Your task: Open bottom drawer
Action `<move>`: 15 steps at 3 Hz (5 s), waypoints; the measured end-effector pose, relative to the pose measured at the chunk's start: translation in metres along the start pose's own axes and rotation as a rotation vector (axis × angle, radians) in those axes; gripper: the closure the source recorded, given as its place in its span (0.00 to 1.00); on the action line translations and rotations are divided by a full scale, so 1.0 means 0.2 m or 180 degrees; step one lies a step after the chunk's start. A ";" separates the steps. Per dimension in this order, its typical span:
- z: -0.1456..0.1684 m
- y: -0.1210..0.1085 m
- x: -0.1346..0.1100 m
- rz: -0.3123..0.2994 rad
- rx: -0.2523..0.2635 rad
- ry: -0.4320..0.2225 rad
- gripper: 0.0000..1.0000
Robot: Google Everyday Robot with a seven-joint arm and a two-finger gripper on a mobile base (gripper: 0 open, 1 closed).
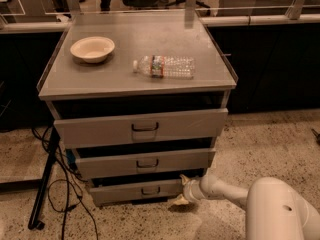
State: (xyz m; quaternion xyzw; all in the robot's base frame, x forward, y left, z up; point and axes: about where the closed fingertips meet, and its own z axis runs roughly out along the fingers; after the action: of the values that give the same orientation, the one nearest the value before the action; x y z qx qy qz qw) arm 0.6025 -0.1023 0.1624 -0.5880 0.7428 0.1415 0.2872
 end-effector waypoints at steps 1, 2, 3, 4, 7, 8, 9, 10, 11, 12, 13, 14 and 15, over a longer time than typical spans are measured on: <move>0.00 0.00 0.00 0.0000 0.0000 0.0000 0.65; 0.00 0.00 0.00 0.0000 0.0000 0.0000 0.89; -0.04 -0.01 -0.03 0.0000 0.0000 0.0000 1.00; -0.07 -0.01 -0.05 0.0000 0.0000 0.0000 1.00; -0.12 -0.03 -0.07 0.0000 0.0000 0.0000 0.73; -0.12 -0.03 -0.07 0.0000 -0.0001 0.0000 0.49; -0.12 -0.03 -0.07 0.0000 -0.0001 0.0000 0.27; -0.12 -0.03 -0.07 0.0000 -0.0001 0.0000 0.00; -0.12 -0.03 -0.07 -0.0004 -0.0006 0.0003 1.00; -0.13 0.00 -0.06 -0.0011 -0.0014 -0.0013 1.00; -0.17 0.09 -0.03 -0.0034 -0.0036 -0.0060 1.00; -0.17 0.09 -0.03 -0.0034 -0.0036 -0.0060 1.00; -0.23 0.22 0.02 -0.0010 -0.0021 -0.0092 1.00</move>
Offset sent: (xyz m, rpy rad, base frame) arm 0.0000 0.0000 0.0000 0.0000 0.0000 0.0000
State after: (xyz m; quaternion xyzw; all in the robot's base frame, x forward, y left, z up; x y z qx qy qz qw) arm 0.5487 -0.1180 0.1909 -0.5879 0.7373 0.1520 0.2961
